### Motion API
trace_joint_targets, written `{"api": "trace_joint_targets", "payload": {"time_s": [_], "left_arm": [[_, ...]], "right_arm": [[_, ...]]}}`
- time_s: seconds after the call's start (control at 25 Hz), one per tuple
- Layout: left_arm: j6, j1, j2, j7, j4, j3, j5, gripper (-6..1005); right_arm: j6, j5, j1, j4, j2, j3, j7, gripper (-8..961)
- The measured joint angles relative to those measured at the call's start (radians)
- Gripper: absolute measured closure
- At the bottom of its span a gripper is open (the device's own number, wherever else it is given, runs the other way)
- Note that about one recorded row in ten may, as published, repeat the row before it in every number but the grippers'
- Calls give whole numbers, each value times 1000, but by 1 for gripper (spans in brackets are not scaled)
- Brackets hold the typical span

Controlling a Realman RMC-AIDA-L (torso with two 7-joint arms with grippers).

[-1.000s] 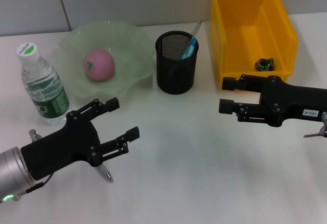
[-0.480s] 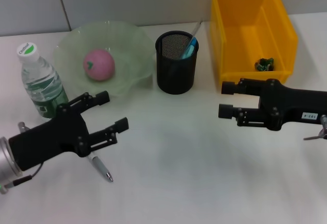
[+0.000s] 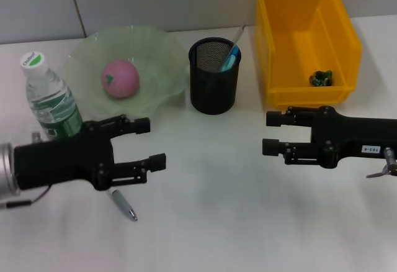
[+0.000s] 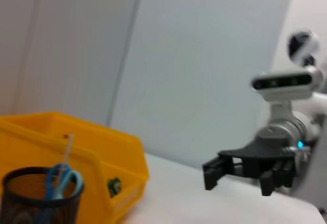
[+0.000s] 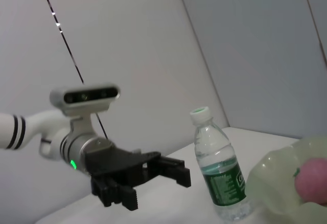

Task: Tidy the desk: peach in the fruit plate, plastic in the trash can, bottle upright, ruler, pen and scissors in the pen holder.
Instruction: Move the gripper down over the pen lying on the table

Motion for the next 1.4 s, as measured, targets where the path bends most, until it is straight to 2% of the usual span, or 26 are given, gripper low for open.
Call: {"api": "trace_joint_targets", "payload": {"time_s": [0.08, 0.12, 0.44, 0.76, 0.92, 0.96, 1.0, 1.16, 1.28, 1.36, 1.4], "left_arm": [[1, -9, 0, -25, 41, 27, 0, 186], [3, -26, -1, -67, 125, 78, -1, 186], [6, -91, 0, -188, 477, 282, -7, 188], [6, -97, 4, -190, 758, 445, -7, 195], [-7, -104, 5, -178, 840, 471, 29, 198], [-16, -119, 3, -163, 890, 498, 90, 199], [-16, -119, 3, -163, 890, 498, 90, 200], [-58, -128, 1, -136, 949, 608, 215, 203], [-65, -128, 1, -126, 957, 630, 237, 206], [-113, -120, 1, -107, 988, 733, 343, 208], [-121, -118, 1, -107, 991, 744, 359, 209]], "right_arm": [[0, -3, 2, 0, 0, 0, 4, 230], [1, -4, 3, 0, 1, 0, 6, 231], [12, -6, 11, 0, 5, 6, 60, 230], [20, -3, 11, -2, -1, 11, 121, 231], [16, -3, 10, -11, -1, 12, 155, 231], [15, -3, 7, -12, 0, 12, 162, 231], [15, -3, 7, -12, 0, 12, 162, 231], [19, -3, -2, -10, 3, 12, 172, 230], [21, -4, -3, -7, 3, 12, 174, 230], [20, -4, -5, -7, 2, 12, 179, 230], [20, -4, -6, -7, 2, 12, 183, 230]]}}
